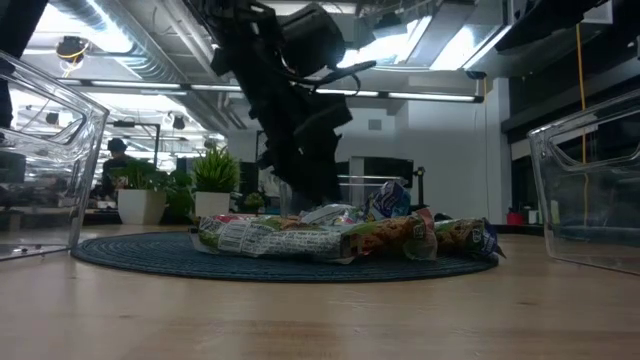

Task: Pick and place Granola Bars by type
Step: Put the orange granola bar into the bottom left transparent bin

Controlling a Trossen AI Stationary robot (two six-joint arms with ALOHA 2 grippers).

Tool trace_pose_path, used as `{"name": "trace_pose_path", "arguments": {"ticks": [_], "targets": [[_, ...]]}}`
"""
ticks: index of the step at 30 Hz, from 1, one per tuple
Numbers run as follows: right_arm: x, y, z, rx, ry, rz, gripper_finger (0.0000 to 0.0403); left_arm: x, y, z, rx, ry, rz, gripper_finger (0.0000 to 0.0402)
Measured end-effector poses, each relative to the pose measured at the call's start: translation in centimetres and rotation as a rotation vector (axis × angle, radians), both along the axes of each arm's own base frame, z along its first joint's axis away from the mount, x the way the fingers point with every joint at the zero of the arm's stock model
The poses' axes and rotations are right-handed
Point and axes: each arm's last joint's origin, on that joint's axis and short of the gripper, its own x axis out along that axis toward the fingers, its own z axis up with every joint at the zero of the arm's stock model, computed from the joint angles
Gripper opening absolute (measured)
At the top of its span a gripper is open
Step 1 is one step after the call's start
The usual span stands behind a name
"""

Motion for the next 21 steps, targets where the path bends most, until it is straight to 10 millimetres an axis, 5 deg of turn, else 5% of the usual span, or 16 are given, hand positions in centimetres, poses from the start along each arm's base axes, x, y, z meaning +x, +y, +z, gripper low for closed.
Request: {"name": "trace_pose_path", "arguments": {"ticks": [21], "targets": [[-0.1,0.0,-0.2,-0.013,0.028,0.010,0.0100,0.4,0.7,-2.5,-0.094,0.056,-0.002,0.0200]]}}
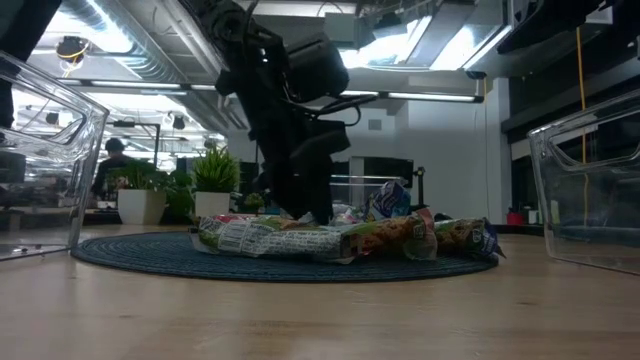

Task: Pick and place Granola Bars by type
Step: Put the orange granola bar into the bottom left transparent bin

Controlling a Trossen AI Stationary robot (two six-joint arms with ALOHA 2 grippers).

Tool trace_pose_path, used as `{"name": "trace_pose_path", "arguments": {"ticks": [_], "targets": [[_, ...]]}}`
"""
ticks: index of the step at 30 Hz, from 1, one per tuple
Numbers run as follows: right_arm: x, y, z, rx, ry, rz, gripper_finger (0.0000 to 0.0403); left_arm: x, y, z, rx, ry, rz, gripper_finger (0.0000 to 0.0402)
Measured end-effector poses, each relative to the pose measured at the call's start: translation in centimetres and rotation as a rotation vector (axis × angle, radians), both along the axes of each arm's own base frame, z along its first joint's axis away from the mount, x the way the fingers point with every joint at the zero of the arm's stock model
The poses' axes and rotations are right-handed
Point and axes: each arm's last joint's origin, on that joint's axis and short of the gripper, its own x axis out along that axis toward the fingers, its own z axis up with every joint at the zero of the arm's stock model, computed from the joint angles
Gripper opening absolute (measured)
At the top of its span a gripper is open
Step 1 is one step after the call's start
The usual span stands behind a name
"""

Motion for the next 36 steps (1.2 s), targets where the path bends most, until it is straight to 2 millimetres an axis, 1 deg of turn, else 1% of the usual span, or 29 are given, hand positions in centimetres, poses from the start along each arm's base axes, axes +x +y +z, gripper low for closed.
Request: {"name": "trace_pose_path", "arguments": {"ticks": [2,5,12,15,18,21,25,29,33,36], "targets": [[0.0,0.0,0.0,-0.001,0.000,0.001,0.0100,0.0,0.0,0.0,0.009,0.004,0.005,0.0192],[0.0,0.0,0.0,-0.001,0.001,0.001,0.0100,0.0,0.0,0.2,0.010,-0.003,0.005,0.0168],[0.0,0.0,0.0,-0.002,0.001,0.001,0.0100,-0.1,-0.1,0.3,-0.031,-0.009,0.000,0.0082],[0.0,0.0,0.0,-0.002,0.001,0.002,0.0100,-0.1,-0.2,0.8,-0.053,-0.023,-0.014,0.0045],[0.0,0.0,0.0,-0.003,0.002,0.003,0.0100,-0.3,-0.2,2.1,-0.056,-0.059,-0.020,0.0014],[0.0,0.0,0.0,-0.005,0.002,0.004,0.0100,-0.7,-0.2,4.4,-0.030,-0.122,-0.064,0.0009],[0.0,0.0,0.0,-0.023,0.009,0.016,0.0100,-1.7,-0.2,8.5,0.016,-0.252,-0.153,0.0013],[0.1,0.0,0.0,-0.025,0.006,0.017,0.0100,-3.3,-0.1,13.7,0.048,-0.476,-0.238,0.0006],[0.1,0.0,0.1,-0.026,-0.004,0.017,0.0100,-5.4,-0.4,18.9,0.098,-0.727,-0.334,0.0007],[0.2,0.0,0.2,-0.043,-0.013,0.028,0.0100,-7.3,-0.7,22.0,0.142,-0.877,-0.391,0.0009]]}}
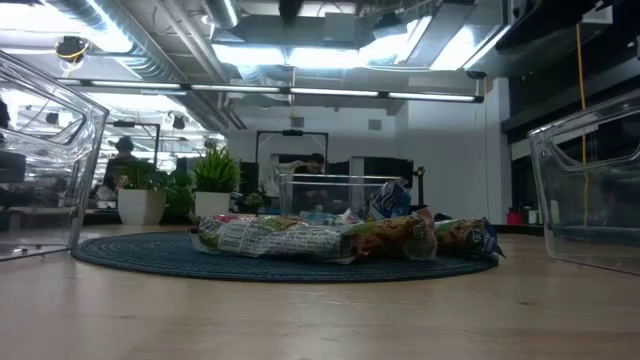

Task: Pick and place Granola Bars by type
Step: Put the orange granola bar into the bottom left transparent bin

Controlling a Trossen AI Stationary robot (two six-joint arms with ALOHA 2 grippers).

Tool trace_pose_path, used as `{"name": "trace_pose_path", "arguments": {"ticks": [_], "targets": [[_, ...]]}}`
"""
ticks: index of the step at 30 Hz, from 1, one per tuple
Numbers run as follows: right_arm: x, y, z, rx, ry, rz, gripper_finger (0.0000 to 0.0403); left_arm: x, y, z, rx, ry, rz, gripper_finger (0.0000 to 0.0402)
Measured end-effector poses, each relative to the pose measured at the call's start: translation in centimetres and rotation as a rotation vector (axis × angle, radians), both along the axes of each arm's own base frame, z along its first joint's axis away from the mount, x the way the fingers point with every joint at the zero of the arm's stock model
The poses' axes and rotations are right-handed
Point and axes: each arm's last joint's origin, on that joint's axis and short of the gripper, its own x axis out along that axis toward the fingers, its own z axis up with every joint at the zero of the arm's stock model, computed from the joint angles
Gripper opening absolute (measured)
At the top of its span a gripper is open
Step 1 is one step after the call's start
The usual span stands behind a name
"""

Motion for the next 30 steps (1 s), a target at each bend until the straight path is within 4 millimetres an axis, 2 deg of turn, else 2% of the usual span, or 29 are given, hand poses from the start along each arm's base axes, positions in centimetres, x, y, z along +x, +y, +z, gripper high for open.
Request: {"name": "trace_pose_path", "arguments": {"ticks": [5,12,22,30], "targets": [[0.1,0.0,0.2,-0.009,-0.017,0.005,0.0100,-2.6,-0.5,3.6,0.042,-0.197,-0.077,0.0004],[0.1,0.0,0.2,-0.017,-0.020,0.010,0.0100,-5.0,-1.2,6.4,0.064,-0.381,-0.228,0.0005],[0.1,0.0,0.2,-0.028,-0.016,0.016,0.0100,-6.4,-1.6,7.5,0.077,-0.433,-0.310,0.0004],[0.2,0.0,0.2,-0.031,-0.013,0.018,0.0100,-7.0,-1.6,7.8,0.055,-0.441,-0.302,0.0004]]}}
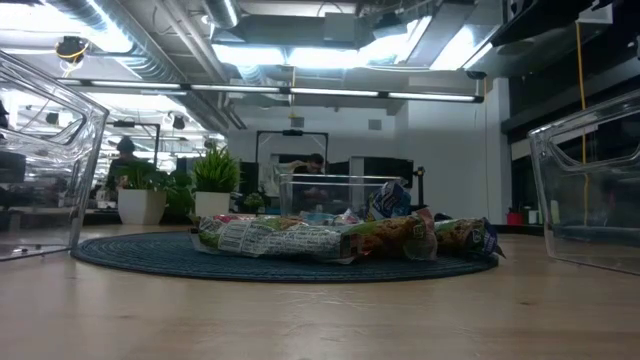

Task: Pick and place Granola Bars by type
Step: Put the orange granola bar into the bottom left transparent bin

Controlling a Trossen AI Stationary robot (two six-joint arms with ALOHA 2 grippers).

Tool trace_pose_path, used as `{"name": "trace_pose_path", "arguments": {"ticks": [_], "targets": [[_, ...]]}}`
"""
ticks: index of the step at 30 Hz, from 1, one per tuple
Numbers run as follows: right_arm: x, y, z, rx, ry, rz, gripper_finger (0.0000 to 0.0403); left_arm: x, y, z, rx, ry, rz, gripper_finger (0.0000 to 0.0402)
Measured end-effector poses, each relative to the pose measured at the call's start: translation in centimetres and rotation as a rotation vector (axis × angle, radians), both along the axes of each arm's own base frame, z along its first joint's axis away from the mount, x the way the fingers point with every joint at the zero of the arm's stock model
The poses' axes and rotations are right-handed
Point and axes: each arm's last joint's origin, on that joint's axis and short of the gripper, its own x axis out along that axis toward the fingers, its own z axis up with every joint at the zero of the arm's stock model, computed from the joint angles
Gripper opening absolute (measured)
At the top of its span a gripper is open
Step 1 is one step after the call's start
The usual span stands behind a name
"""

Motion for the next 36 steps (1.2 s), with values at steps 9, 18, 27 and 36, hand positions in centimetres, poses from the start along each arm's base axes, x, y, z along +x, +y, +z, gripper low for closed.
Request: {"name": "trace_pose_path", "arguments": {"ticks": [9,18,27,36], "targets": [[0.1,0.0,0.2,-0.003,-0.030,0.000,0.0100,0.1,0.0,-0.4,-0.009,0.050,0.000,0.0004],[0.1,0.0,0.3,-0.002,-0.031,0.000,0.0100,0.5,-0.9,-3.2,-0.170,0.395,0.015,0.0004],[0.4,0.0,0.5,-0.005,-0.055,0.000,0.0100,-2.0,-4.2,-4.0,-0.278,0.605,0.076,0.0003],[1.0,-0.2,0.3,-0.029,-0.037,-0.045,0.0100,-5.7,-6.4,-7.2,-0.348,1.016,0.333,0.0003]]}}
